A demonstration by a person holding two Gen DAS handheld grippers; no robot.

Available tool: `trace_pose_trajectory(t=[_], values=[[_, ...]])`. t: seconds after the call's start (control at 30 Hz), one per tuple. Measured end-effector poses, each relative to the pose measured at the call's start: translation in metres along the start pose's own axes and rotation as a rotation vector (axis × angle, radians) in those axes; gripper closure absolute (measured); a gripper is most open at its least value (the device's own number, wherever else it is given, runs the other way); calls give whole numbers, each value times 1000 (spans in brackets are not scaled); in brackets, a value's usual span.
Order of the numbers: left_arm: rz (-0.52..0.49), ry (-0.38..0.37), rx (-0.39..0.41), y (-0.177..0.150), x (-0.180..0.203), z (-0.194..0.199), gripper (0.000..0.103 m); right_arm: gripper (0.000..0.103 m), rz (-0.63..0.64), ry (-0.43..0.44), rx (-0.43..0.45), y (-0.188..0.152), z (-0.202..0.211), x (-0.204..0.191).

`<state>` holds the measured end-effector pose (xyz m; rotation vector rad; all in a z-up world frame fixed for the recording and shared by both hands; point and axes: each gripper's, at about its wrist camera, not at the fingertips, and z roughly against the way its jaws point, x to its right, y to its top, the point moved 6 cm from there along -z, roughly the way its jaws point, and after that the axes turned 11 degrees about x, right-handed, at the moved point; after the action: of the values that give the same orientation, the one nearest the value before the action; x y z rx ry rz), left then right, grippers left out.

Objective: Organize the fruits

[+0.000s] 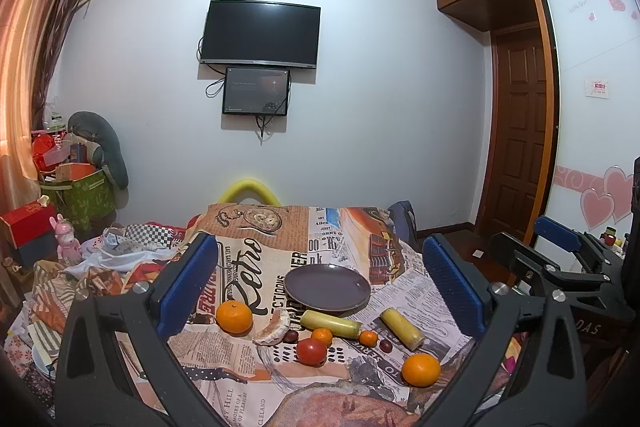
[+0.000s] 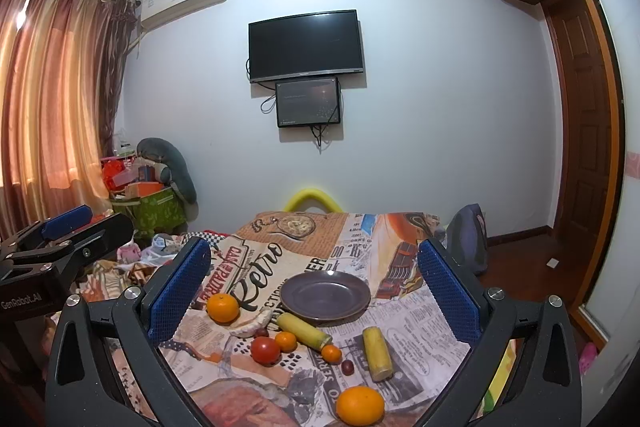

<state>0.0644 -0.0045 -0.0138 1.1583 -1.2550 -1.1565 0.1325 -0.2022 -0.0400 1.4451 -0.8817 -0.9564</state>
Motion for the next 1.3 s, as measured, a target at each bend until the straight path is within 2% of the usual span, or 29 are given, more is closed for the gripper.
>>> trace_pose_trajectory(t=[1.3], values=[[19, -6, -3, -1, -3, 1, 0, 0, 4, -8, 11, 5, 3, 2]])
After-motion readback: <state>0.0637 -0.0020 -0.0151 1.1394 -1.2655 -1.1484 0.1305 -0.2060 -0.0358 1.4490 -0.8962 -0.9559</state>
